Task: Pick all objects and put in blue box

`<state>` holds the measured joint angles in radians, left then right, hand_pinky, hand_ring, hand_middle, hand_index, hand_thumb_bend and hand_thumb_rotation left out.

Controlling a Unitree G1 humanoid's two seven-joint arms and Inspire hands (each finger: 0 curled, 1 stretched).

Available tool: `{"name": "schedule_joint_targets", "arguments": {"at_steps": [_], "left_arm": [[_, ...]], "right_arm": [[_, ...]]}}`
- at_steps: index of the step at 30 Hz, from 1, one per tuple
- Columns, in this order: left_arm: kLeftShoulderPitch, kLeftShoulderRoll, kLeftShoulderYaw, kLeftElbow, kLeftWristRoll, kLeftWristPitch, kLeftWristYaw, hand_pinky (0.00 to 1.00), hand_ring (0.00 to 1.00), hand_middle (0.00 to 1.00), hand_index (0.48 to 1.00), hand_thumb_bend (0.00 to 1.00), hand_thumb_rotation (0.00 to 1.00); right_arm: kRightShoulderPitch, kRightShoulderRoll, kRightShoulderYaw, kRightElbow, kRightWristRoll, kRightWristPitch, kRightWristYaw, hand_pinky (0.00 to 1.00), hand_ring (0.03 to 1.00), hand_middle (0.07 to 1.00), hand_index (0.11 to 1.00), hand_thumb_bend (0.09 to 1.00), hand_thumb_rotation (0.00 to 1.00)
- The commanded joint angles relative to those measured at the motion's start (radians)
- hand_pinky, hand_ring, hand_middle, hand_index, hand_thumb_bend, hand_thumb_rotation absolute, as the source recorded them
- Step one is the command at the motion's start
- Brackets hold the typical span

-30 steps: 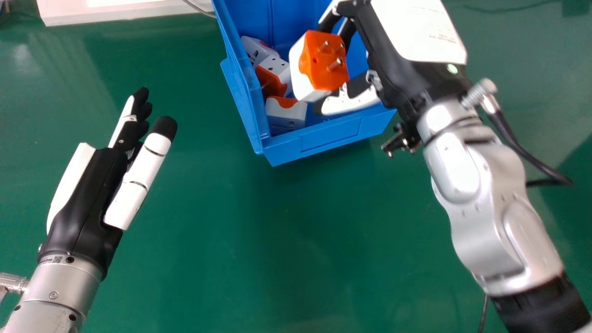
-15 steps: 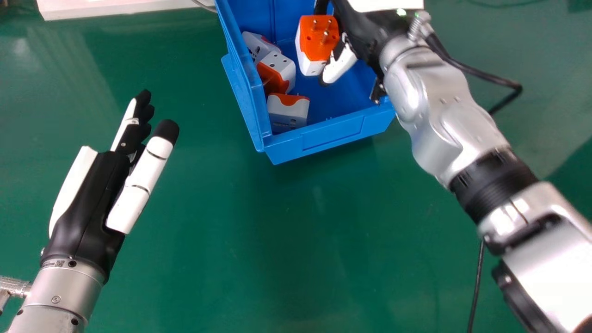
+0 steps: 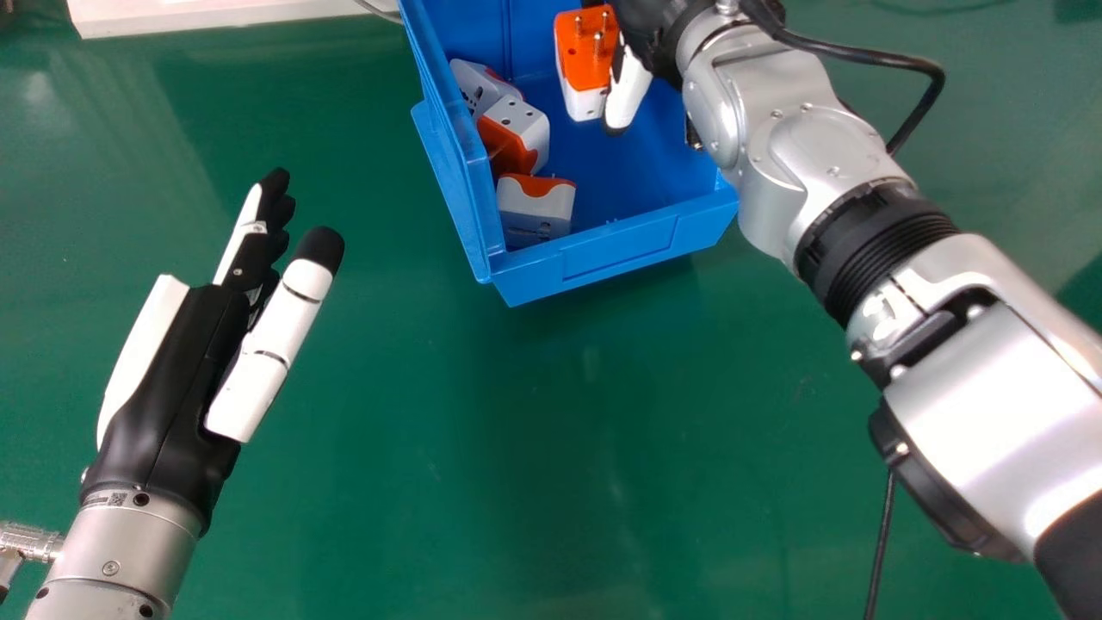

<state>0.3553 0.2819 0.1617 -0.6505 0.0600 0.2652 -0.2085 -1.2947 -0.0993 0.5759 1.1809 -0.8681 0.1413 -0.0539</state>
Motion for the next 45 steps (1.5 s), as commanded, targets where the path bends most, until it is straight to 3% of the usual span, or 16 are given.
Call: {"name": "schedule_joint_targets", "arguments": {"at_steps": [1,9,15,19,27,29,33,39,41,45], "left_arm": [[0.006,-0.005,-0.004,-0.03,0.01,-0.002,0.009,1.0,1.0,1.0,1.0,0.56,1.0],[0.004,-0.006,-0.013,-0.038,0.02,0.008,0.015,0.99,1.0,1.0,1.0,0.57,1.0],[0.002,-0.007,-0.017,-0.044,0.018,0.014,0.015,0.98,0.99,1.0,1.0,0.57,1.0],[-0.002,-0.006,-0.015,-0.035,0.015,0.011,0.016,0.98,0.99,1.0,1.0,0.57,1.0],[-0.004,-0.006,-0.017,-0.031,0.015,0.008,0.016,0.98,0.99,1.0,1.0,0.57,1.0],[-0.004,-0.007,-0.017,-0.031,0.014,0.005,0.015,0.98,0.99,1.0,1.0,0.57,1.0],[-0.003,-0.007,-0.017,-0.03,0.013,0.002,0.015,0.98,0.99,1.0,1.0,0.56,1.0],[-0.008,-0.008,-0.016,-0.024,0.009,0.001,0.014,0.98,0.99,1.0,1.0,0.56,1.0],[-0.009,-0.008,-0.017,-0.024,0.007,0.002,0.014,0.98,0.99,1.0,1.0,0.56,1.0],[-0.009,-0.007,-0.017,-0.024,0.004,0.001,0.015,0.98,0.99,1.0,1.0,0.55,1.0]], "right_arm": [[-0.058,0.0,0.003,0.001,0.008,0.004,-0.03,0.14,0.197,0.405,0.485,0.517,0.0],[-0.033,0.0,0.03,0.004,-0.002,0.016,-0.05,0.15,0.213,0.398,0.486,0.519,0.0],[0.008,0.006,0.018,-0.01,0.026,0.009,-0.08,0.14,0.199,0.405,0.485,0.52,0.0],[0.024,-0.001,0.005,-0.015,0.052,-0.006,-0.091,0.15,0.207,0.426,0.48,0.522,0.0],[0.046,-0.012,0.014,-0.024,0.062,-0.008,-0.062,0.23,0.286,0.475,0.456,0.518,0.0],[0.051,-0.014,0.021,-0.026,0.058,-0.007,-0.054,0.3,0.36,0.501,0.467,0.51,0.06],[0.052,-0.016,0.03,-0.029,0.052,-0.001,-0.04,0.35,0.419,0.523,0.477,0.503,0.12],[0.053,-0.018,0.031,-0.029,0.056,0.004,-0.024,0.34,0.417,0.514,0.488,0.499,0.16],[0.055,-0.016,0.027,-0.03,0.061,0.007,-0.025,0.32,0.406,0.522,0.583,0.528,0.34],[0.077,-0.019,0.036,-0.051,0.051,0.02,-0.029,0.32,0.413,0.539,0.62,0.556,0.44]]}}
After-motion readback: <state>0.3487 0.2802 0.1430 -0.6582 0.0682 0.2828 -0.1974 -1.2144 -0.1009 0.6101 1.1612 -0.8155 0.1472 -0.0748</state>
